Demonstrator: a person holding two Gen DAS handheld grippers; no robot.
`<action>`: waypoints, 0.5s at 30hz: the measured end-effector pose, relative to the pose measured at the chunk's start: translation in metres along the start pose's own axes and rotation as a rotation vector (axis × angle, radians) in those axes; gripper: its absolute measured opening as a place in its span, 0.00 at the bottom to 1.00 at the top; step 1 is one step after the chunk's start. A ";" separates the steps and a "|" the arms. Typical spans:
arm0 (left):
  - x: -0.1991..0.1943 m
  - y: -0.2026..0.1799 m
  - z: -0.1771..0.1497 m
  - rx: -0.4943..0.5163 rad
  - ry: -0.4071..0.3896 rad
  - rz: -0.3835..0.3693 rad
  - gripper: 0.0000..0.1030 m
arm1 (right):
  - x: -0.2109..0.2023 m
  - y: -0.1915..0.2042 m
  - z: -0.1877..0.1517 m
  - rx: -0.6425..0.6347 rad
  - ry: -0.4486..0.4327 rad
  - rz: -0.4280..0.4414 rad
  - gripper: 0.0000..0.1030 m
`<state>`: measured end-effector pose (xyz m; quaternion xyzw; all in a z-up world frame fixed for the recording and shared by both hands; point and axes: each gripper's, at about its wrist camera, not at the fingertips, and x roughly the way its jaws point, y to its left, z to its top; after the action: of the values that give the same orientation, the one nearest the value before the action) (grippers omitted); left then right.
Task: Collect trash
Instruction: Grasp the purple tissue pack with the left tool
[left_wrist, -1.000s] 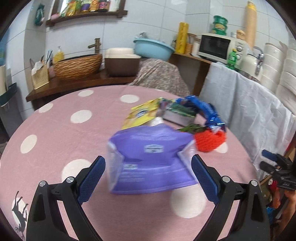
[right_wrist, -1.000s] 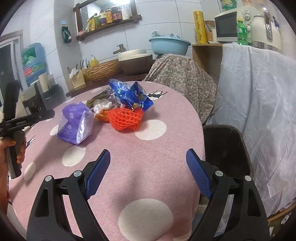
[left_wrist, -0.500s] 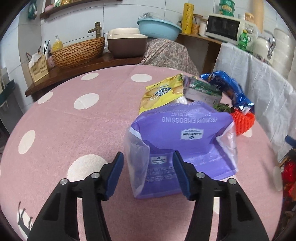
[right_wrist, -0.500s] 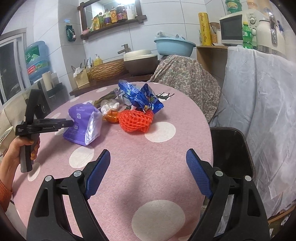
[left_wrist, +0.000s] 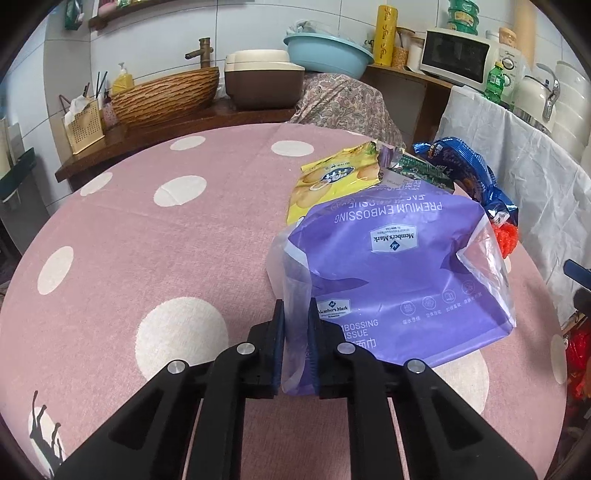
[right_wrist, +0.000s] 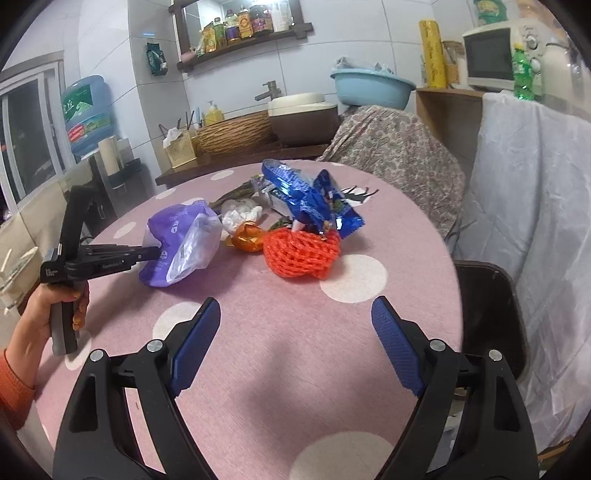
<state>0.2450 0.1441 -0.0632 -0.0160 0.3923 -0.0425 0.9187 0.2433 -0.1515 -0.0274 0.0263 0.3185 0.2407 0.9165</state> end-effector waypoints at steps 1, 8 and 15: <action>-0.003 0.001 -0.001 -0.010 -0.002 -0.002 0.12 | 0.005 0.001 0.002 0.000 0.008 0.006 0.81; -0.018 0.007 -0.011 -0.069 -0.013 -0.037 0.12 | 0.050 0.009 0.022 0.029 0.074 0.004 0.81; -0.027 0.002 -0.016 -0.057 -0.023 -0.049 0.12 | 0.091 0.001 0.041 0.127 0.139 -0.044 0.70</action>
<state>0.2150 0.1487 -0.0545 -0.0523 0.3824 -0.0534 0.9210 0.3292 -0.1041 -0.0466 0.0605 0.3965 0.2009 0.8937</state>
